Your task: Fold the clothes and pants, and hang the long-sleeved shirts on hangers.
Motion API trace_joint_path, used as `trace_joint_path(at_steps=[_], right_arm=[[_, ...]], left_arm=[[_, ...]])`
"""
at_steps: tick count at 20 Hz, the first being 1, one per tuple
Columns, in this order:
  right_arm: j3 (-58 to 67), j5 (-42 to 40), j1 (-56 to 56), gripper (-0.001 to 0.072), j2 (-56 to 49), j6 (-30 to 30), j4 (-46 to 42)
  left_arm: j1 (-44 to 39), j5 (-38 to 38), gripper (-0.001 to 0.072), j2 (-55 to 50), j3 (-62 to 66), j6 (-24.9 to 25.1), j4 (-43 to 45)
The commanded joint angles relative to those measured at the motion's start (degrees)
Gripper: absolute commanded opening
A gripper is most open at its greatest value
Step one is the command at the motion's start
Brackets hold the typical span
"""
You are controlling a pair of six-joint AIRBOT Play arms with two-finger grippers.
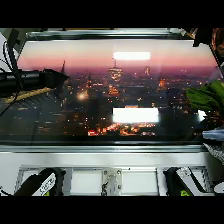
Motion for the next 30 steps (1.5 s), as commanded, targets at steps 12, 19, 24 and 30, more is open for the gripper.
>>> trace_joint_path(at_steps=[12, 19, 24, 30], right_arm=[[-0.6, 11.1, -0.2, 0.0145, -3.2, 0.0, 0.0], [-0.6, 23.1, -0.1, 0.0423, 4.0, 0.0, 0.3], [-0.9, 48.7, 3.8, 0.0376, 5.3, 1.1, 9.3], [-2.0, 77.2, 22.2, 0.0372, 3.9, 13.6, -0.3]], left_arm=[[0.0, -2.6, 0.0012, 0.0, 0.0, -1.0, 0.0], [0.0, -2.6, 0.0012, 0.0, 0.0, -0.9, 0.0], [0.0, -2.7, 0.0012, 0.0, 0.0, -0.9, 0.0], [0.0, -2.8, 0.0012, 0.0, 0.0, -0.9, 0.0]])
